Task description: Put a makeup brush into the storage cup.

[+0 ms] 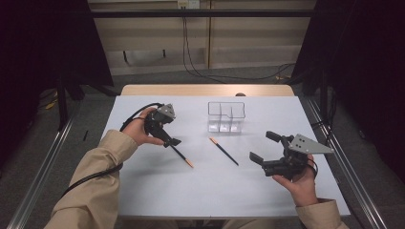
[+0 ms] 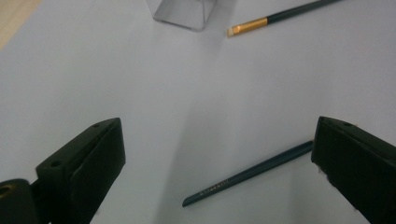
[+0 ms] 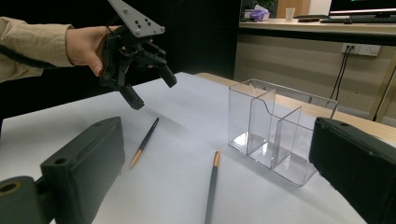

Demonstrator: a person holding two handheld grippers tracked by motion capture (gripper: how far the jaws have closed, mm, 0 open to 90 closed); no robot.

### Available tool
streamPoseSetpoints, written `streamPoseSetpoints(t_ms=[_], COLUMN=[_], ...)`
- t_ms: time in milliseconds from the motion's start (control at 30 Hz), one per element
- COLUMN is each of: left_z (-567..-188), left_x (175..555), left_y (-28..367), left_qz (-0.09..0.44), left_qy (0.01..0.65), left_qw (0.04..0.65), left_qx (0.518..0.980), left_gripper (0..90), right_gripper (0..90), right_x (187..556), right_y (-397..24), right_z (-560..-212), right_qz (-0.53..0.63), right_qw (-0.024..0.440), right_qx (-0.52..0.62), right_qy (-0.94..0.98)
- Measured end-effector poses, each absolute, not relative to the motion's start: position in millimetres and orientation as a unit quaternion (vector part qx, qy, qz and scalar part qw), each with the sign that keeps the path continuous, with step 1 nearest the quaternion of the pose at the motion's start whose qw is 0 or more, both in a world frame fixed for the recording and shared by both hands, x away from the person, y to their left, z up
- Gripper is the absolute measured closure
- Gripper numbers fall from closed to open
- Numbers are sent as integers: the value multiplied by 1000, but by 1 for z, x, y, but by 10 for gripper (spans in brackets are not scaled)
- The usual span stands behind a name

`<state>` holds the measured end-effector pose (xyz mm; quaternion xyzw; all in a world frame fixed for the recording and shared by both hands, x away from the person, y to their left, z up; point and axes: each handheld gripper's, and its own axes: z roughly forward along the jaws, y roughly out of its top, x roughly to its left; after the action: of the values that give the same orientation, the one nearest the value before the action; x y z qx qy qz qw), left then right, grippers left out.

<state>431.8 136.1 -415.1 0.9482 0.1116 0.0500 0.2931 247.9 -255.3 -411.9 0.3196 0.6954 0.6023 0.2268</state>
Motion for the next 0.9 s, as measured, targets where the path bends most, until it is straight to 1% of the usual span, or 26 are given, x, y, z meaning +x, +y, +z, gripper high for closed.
streamPoseSetpoints(t_ms=[167, 233, 467, 567, 600, 667, 700, 900], left_z=[-419, -421, -427, -428, -429, -428, -429, -429], left_x=[436, 436, 441, 443, 442, 444, 443, 444], left_y=[131, 129, 127, 127, 127, 126, 126, 124], left_qz=[37, 31, 25, 23, 26, 27, 23, 23], left_qy=[96, 100, 87, 83, 91, 87, 97, 85], left_qw=[245, 231, 175, 172, 181, 175, 179, 164], left_qx=[964, 967, 980, 981, 979, 980, 979, 983], left_gripper=[36, 35, 43, 44, 44, 44, 44, 57], right_gripper=[30, 30, 31, 31, 31, 32, 31, 31], right_x=[247, 247, 247, 247, 247, 247, 247, 247], right_y=[-255, -255, -256, -257, -257, -257, -257, -257], right_z=[-412, -412, -413, -413, -413, -413, -413, -413], right_qz=[602, 601, 599, 600, 600, 600, 600, 601], right_qw=[227, 227, 228, 227, 227, 227, 227, 227], right_qx=[319, 319, 321, 321, 321, 322, 322, 322], right_qy=[696, 697, 697, 697, 697, 696, 696, 695])
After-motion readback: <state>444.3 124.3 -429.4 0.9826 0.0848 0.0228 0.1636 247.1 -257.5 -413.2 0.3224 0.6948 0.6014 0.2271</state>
